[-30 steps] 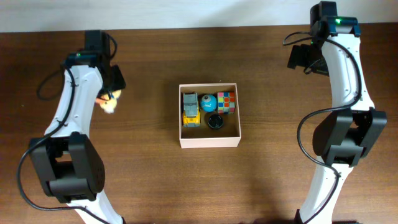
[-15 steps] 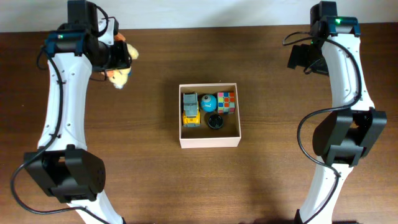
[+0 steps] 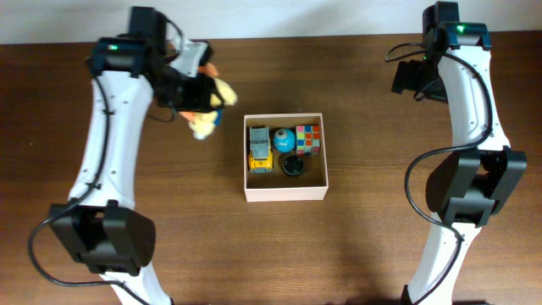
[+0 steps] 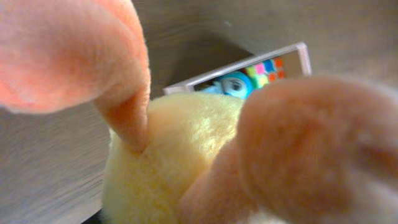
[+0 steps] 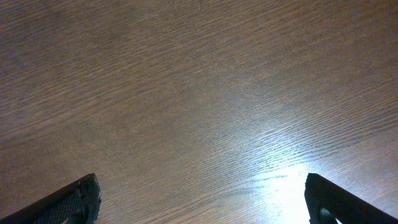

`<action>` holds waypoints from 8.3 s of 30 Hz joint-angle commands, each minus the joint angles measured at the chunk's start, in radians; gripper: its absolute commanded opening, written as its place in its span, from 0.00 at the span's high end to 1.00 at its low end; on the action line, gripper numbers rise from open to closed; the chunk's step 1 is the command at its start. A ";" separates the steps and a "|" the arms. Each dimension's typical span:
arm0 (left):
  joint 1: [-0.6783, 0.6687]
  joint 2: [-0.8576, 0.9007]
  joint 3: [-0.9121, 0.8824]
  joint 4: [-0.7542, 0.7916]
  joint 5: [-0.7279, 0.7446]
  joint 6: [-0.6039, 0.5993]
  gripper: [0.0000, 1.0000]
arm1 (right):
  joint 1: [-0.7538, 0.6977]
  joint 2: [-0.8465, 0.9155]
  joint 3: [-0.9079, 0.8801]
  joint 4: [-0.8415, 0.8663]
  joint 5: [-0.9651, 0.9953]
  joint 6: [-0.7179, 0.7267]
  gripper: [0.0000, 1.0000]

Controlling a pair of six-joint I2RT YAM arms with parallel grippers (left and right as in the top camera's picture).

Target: Pack container

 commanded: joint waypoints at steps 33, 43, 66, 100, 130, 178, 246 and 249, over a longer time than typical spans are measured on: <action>-0.397 0.101 0.012 -0.013 -0.289 0.280 0.52 | 0.003 -0.019 -0.001 0.003 0.013 0.009 0.01; -0.412 0.212 0.012 -0.014 -0.254 0.280 0.57 | 0.003 -0.019 -0.001 0.003 0.013 0.009 0.01; -0.473 0.235 -0.147 -0.046 -0.319 0.280 0.57 | 0.003 -0.019 -0.001 0.003 0.013 0.009 0.01; -0.473 0.235 0.038 -0.057 -0.356 0.279 0.01 | 0.003 -0.019 -0.001 0.003 0.013 0.009 0.01; 0.028 0.235 0.558 -0.115 -0.588 -0.004 0.01 | 0.003 -0.019 -0.001 0.003 0.013 0.009 0.01; 0.156 -0.373 0.005 0.435 -0.501 -0.070 0.01 | 0.003 -0.019 -0.001 0.003 0.013 0.009 0.01; 0.173 -1.957 -2.044 1.261 -0.463 -0.010 0.01 | 0.003 -0.019 -0.001 0.003 0.013 0.009 0.01; 0.173 -1.957 -2.043 1.261 -0.463 -0.010 0.01 | 0.003 -0.019 -0.001 0.003 0.013 0.009 0.01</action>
